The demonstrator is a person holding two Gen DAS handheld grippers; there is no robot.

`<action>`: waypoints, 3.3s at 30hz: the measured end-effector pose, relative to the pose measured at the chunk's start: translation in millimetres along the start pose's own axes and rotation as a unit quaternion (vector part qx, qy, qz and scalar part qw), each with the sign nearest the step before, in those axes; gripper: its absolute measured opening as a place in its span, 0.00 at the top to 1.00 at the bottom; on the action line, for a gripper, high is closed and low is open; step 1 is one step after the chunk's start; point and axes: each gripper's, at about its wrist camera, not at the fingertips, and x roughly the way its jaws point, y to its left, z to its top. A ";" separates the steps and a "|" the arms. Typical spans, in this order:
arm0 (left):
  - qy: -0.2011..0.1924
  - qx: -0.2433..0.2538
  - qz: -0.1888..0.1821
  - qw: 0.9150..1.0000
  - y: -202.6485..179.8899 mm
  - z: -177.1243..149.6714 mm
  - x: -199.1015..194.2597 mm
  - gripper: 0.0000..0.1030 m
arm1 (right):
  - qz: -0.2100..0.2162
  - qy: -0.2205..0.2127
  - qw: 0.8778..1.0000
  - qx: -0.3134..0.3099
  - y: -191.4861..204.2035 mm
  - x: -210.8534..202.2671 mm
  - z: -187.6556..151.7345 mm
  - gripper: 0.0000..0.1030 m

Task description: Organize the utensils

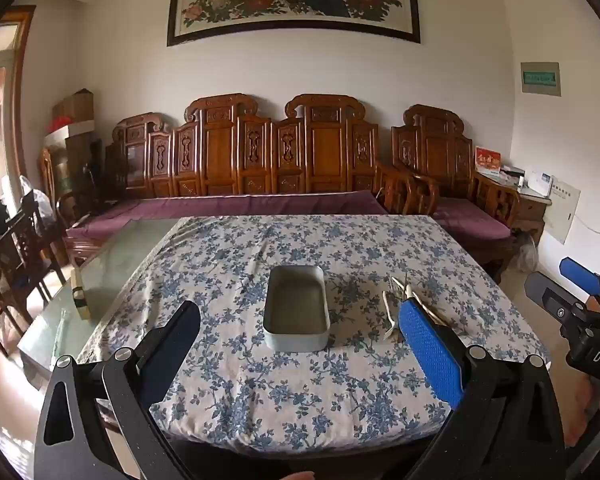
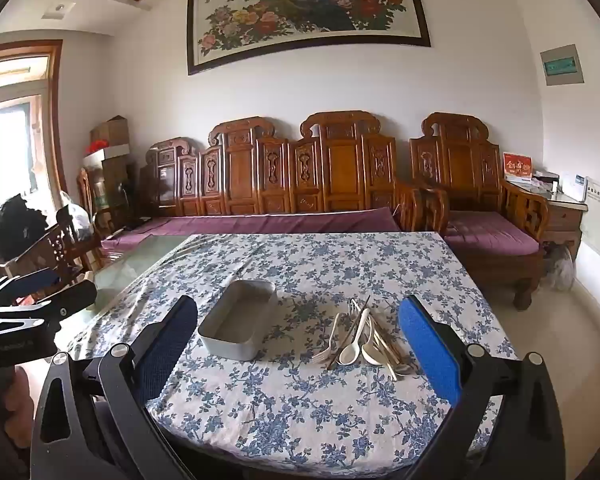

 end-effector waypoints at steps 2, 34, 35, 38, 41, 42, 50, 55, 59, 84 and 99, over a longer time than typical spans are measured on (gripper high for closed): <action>0.001 0.000 0.000 1.000 -0.1 0.0 0.3 0.06 | 0.000 -0.002 1.000 0.001 -0.3 -0.3 0.0 0.02; -0.006 -0.001 -0.005 1.000 -3.6 5.4 -5.1 0.06 | 0.000 -0.003 1.000 0.001 0.1 -1.6 -0.3 0.02; -0.006 -0.002 -0.005 1.000 -3.8 5.5 -5.2 0.06 | 0.000 -0.003 1.000 0.001 -0.1 -1.6 -0.2 0.02; -0.005 -0.001 -0.005 1.000 -3.6 5.4 -5.4 0.06 | 0.000 -0.003 1.000 0.002 0.2 -1.9 -0.2 0.02; -0.006 -0.002 -0.005 1.000 -3.3 4.7 -5.2 0.06 | -0.001 -0.003 1.000 0.001 0.2 -2.1 -0.1 0.02; -0.006 -0.002 -0.005 1.000 -3.9 4.6 -5.0 0.06 | -0.001 -0.003 1.000 0.001 0.3 -2.2 -0.1 0.02; -0.007 -0.002 -0.005 1.000 -3.8 4.9 -5.7 0.06 | 0.000 -0.003 1.000 0.001 0.4 -1.7 -0.1 0.02; -0.008 -0.001 -0.006 1.000 -6.5 6.9 -5.9 0.06 | 0.000 -0.004 1.000 0.002 -0.1 -3.1 2.0 0.02; -0.009 -0.002 -0.007 1.000 -6.7 6.7 -7.0 0.06 | 0.000 -0.004 1.000 0.002 0.0 -2.9 1.9 0.02; -0.009 0.000 -0.008 1.000 -10.4 9.1 -11.3 0.06 | 0.001 -0.004 1.000 0.002 0.0 -5.5 2.5 0.02; 0.001 0.002 -0.014 1.000 -13.7 8.3 -9.6 0.06 | -0.002 -0.001 1.000 0.001 -1.2 -5.2 2.9 0.02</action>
